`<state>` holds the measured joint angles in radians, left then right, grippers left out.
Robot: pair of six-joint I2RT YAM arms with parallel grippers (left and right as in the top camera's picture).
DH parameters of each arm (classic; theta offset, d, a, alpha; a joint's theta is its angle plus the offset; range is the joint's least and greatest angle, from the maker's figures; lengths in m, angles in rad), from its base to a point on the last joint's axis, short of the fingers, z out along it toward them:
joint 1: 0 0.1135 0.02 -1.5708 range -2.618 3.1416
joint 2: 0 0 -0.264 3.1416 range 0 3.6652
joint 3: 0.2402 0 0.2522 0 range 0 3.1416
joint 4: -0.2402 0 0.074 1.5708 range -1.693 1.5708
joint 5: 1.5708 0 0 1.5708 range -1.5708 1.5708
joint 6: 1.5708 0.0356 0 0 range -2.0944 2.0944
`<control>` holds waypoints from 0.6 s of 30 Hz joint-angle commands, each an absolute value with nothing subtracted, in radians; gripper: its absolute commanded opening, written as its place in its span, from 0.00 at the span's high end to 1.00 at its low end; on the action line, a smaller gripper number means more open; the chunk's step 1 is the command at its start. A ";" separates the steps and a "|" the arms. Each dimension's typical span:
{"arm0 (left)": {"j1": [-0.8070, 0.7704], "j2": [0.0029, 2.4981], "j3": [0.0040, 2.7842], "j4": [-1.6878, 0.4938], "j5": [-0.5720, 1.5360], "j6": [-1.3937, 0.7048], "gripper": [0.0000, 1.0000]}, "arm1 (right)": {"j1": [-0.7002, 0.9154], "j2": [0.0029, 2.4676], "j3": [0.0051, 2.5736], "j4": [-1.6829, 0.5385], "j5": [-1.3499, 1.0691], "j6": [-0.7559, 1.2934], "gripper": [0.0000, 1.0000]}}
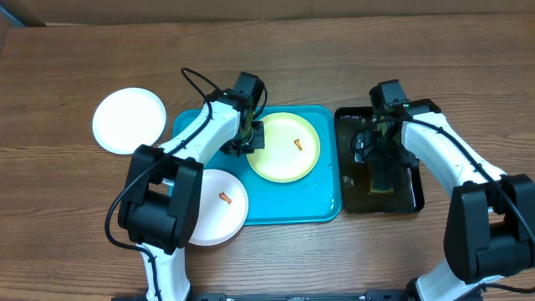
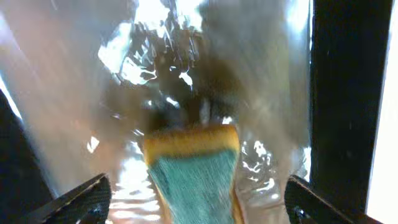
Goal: Clean dirty plates on tray and stack at the side
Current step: 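Lower the right gripper into the basin and grasp the sponge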
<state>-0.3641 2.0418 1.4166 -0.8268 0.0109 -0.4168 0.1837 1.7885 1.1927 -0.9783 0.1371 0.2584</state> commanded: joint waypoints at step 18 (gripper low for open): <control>-0.353 2.054 1.410 -0.867 -0.055 -0.395 0.79 | 0.181 1.772 1.185 -1.016 0.085 0.258 0.96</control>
